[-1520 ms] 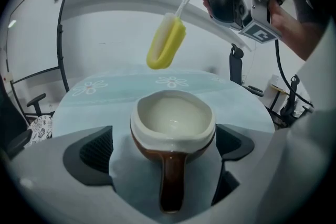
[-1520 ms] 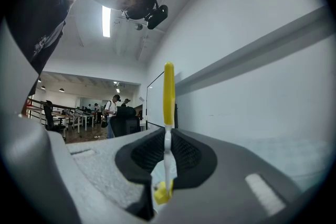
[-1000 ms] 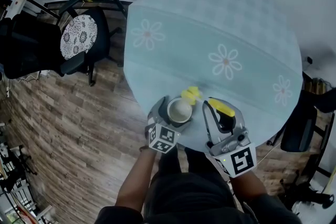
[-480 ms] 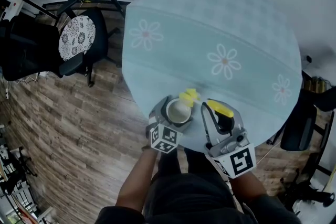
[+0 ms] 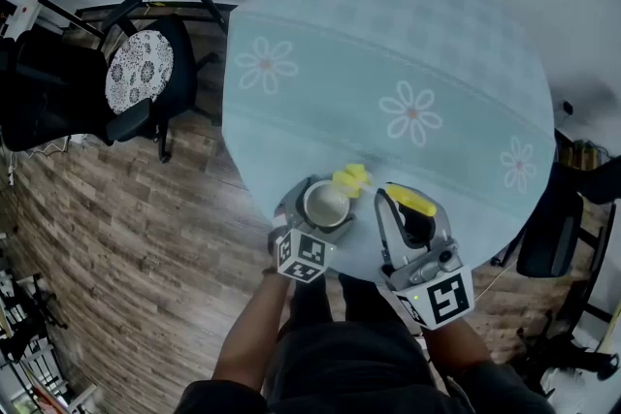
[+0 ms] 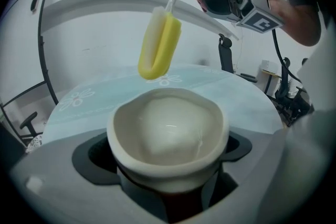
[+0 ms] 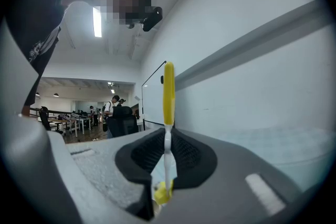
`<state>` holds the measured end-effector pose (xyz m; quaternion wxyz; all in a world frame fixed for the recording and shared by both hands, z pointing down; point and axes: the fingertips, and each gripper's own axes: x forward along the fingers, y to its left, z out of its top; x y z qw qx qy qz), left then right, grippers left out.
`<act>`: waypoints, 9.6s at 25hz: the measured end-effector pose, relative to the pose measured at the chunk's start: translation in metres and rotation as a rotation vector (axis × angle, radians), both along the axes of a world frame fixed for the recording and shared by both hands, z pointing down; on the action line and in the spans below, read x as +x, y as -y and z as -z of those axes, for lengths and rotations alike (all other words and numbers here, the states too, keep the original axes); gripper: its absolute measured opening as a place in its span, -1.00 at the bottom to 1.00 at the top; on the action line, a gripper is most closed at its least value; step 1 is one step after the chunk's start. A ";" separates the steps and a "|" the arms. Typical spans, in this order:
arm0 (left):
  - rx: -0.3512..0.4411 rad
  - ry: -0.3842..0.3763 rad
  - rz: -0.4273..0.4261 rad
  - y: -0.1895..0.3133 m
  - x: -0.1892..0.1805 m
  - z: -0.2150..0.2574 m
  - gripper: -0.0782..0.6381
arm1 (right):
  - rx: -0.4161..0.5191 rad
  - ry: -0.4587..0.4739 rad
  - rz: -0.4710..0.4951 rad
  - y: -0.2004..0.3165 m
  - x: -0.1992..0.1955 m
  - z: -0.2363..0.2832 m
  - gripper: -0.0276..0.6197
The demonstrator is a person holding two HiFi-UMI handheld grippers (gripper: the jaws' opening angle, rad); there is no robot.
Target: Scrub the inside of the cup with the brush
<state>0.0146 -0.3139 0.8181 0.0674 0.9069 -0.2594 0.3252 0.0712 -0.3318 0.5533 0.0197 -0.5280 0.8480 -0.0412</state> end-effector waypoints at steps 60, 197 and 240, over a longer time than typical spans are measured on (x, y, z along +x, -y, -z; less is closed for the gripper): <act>0.581 -0.037 0.174 -0.034 -0.039 0.326 0.78 | 0.391 -0.012 0.263 -0.171 -0.085 0.244 -0.80; 0.056 -0.034 0.222 0.008 0.037 0.010 0.78 | 0.017 -0.094 -0.219 -0.096 0.084 -0.014 -0.80; 0.472 -0.310 0.423 -0.053 -0.059 0.331 -0.76 | 0.298 -0.043 -0.136 -0.150 0.047 0.174 -0.80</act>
